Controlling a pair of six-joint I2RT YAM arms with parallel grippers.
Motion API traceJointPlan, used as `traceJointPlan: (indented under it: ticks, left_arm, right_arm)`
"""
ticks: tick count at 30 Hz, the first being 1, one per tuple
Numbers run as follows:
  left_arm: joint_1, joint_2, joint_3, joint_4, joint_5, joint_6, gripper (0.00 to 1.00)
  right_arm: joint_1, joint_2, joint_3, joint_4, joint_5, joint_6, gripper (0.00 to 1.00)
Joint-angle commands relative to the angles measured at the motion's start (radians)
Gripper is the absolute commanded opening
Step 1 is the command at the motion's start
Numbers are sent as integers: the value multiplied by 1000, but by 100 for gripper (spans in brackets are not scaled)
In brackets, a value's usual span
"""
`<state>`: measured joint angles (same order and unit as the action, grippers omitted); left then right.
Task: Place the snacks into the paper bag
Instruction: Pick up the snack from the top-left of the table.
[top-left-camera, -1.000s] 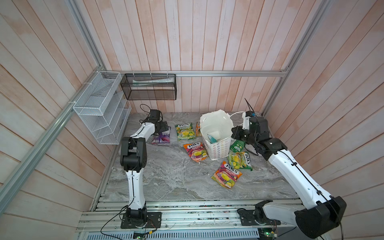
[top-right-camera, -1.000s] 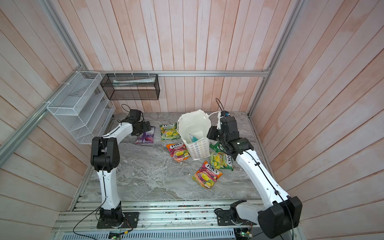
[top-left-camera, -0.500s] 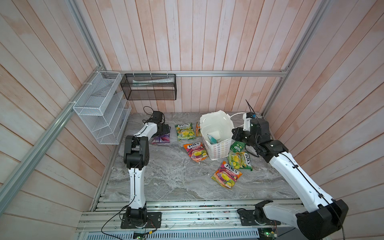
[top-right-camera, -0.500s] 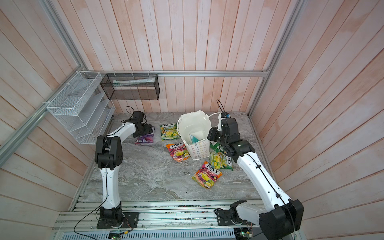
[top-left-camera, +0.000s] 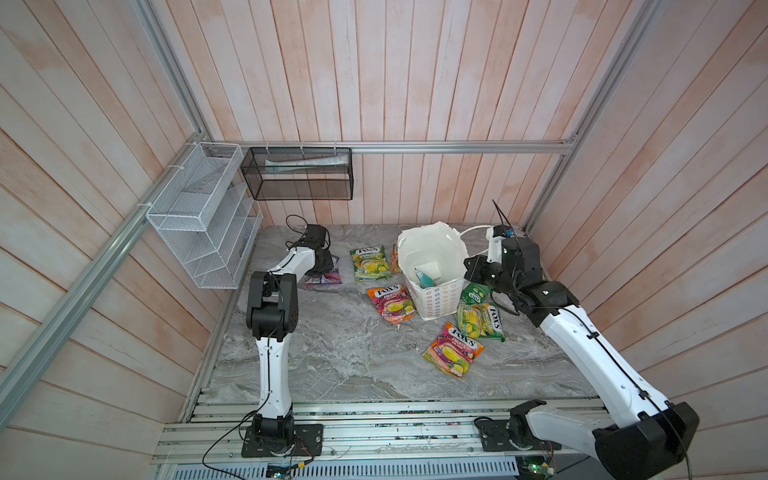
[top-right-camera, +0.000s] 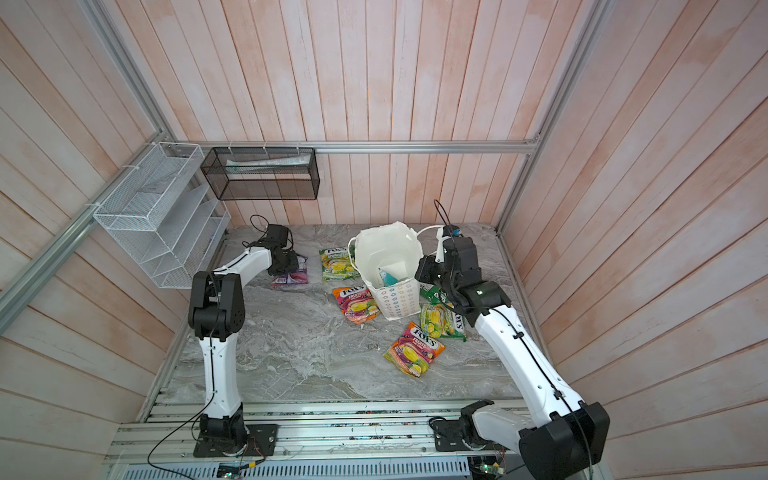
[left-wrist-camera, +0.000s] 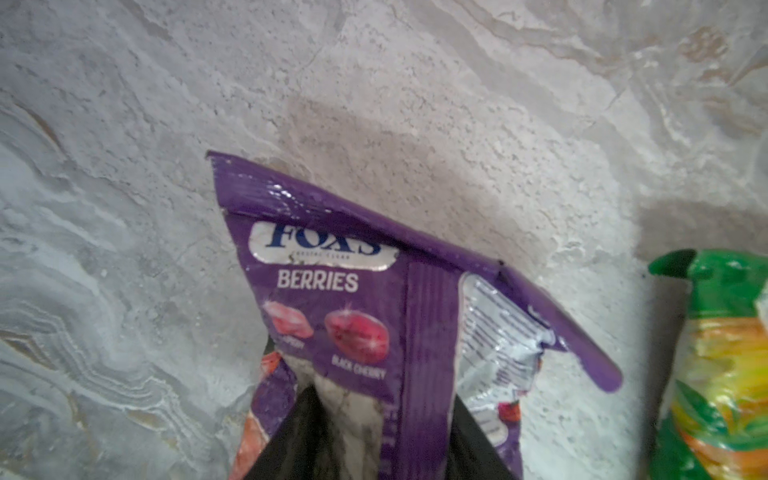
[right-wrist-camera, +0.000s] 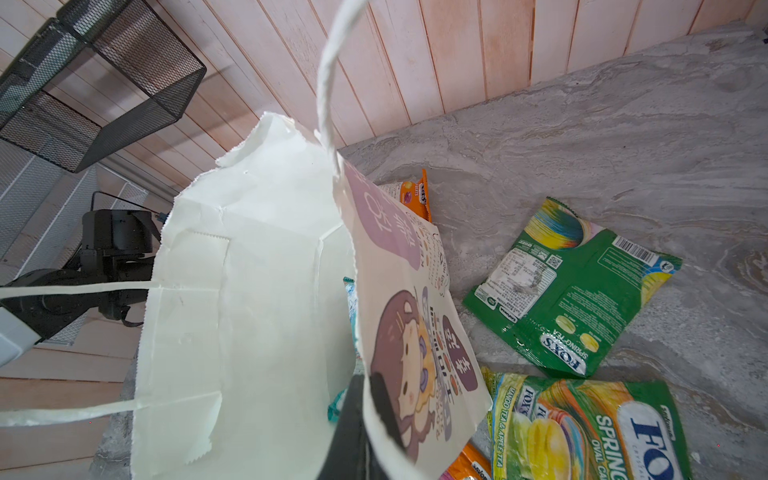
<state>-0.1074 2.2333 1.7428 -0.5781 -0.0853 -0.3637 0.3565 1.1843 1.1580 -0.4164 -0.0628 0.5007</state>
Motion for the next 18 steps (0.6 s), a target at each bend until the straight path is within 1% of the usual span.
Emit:
traceJointPlan:
  ticks: [1, 3, 5, 7, 10, 14, 18]
  left_arm:
    - [-14, -58, -38, -42, 25, -19, 34]
    - [-15, -94, -53, -43, 37, -36, 26]
    - [-14, -127, -65, -47, 54, -48, 14]
    - [-14, -164, -76, -52, 75, -53, 8]
    - [-15, -225, -94, -50, 105, -66, 4]
    - [-14, -332, -141, -37, 152, -81, 4]
    - [-20, -440, -148, -56, 197, -76, 3]
  right_arm:
    - [-4, -18, -10, -17, -14, -5, 0]
    - [-4, -20, -11, -19, -12, -8, 0]
    - [-4, -18, -8, -21, -15, -10, 0]
    - [-4, -14, 1, -27, -23, -10, 0]
    - [-4, -17, 8, -27, -23, -13, 0]
    - [-4, -7, 20, -35, -14, -24, 0]
    - [-4, -5, 26, -35, -10, -30, 0]
